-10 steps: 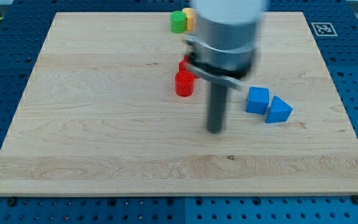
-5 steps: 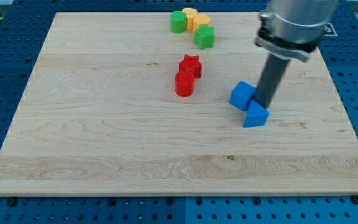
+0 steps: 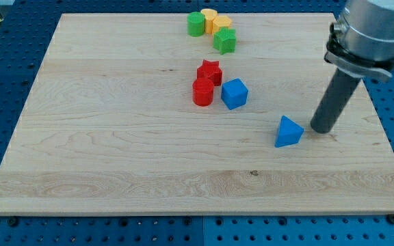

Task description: Make a group out of red blocks and blue blocks to the center

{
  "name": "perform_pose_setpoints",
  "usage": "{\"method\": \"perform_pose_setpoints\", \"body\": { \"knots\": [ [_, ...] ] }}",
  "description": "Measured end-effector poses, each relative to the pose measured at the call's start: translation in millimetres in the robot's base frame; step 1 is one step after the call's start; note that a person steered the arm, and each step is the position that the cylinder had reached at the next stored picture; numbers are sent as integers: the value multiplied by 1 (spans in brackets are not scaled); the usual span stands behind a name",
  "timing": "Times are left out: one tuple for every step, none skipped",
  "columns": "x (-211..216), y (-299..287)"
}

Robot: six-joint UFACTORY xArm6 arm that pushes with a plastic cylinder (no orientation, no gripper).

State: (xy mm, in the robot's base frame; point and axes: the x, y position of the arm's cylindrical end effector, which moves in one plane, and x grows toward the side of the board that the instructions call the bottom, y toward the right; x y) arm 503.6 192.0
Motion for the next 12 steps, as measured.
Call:
{"method": "perform_pose_setpoints", "body": {
  "knots": [
    [16,-35],
    [16,-71],
    [14,-107],
    [14,-126],
    [9,-126],
    [-3,-126],
    [-19,-126],
    [-24,-126],
    [-28,-128],
    [-42,-139],
    [-38,-130],
    [-12,-88]
  ]
}}
